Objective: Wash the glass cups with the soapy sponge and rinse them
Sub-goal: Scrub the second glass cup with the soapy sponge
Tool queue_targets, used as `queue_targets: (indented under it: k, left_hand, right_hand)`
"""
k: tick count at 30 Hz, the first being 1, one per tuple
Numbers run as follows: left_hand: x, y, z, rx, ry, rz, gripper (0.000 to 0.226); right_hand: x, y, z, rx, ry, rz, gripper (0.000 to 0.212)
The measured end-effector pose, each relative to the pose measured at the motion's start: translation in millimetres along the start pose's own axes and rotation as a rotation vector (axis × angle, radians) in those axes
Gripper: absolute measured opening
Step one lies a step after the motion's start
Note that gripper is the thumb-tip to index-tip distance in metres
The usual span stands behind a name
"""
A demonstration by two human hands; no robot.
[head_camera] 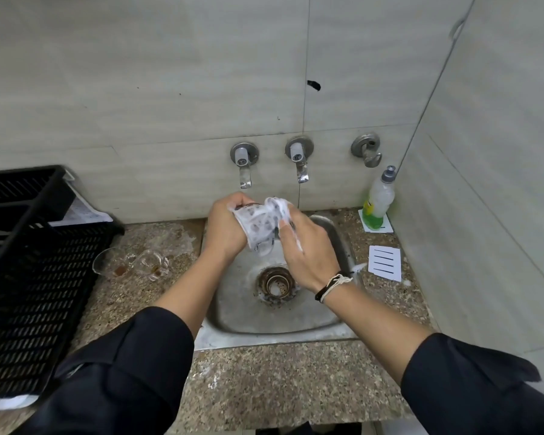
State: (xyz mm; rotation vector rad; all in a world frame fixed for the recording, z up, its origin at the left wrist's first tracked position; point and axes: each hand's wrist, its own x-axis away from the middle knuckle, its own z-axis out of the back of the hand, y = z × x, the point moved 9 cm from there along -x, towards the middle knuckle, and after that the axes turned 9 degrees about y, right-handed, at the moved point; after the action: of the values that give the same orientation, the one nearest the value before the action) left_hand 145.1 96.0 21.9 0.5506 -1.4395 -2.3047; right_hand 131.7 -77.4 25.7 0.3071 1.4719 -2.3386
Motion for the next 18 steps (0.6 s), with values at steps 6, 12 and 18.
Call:
queue_targets:
  k: [6,12,18]
  left_hand:
    - [15.5,42.9,-13.9,-0.434,-0.051,-0.447,0.029]
    - [18.2,-2.2,-15.0,0.233,0.047,0.02,0.035]
    - [35.6,-4.4,-42.3,-0.036,-0.138,-0.112,0.034]
  right_hand:
    - [-0.3,12.8,-11.1,-0.202,-0.074,-0.11,0.048]
    - [6.9,29.2,-2.1,-0.185,0.154,-0.26,0.066]
    - [2.5,14.6,0.8,0.136,0.18,-0.036,0.062]
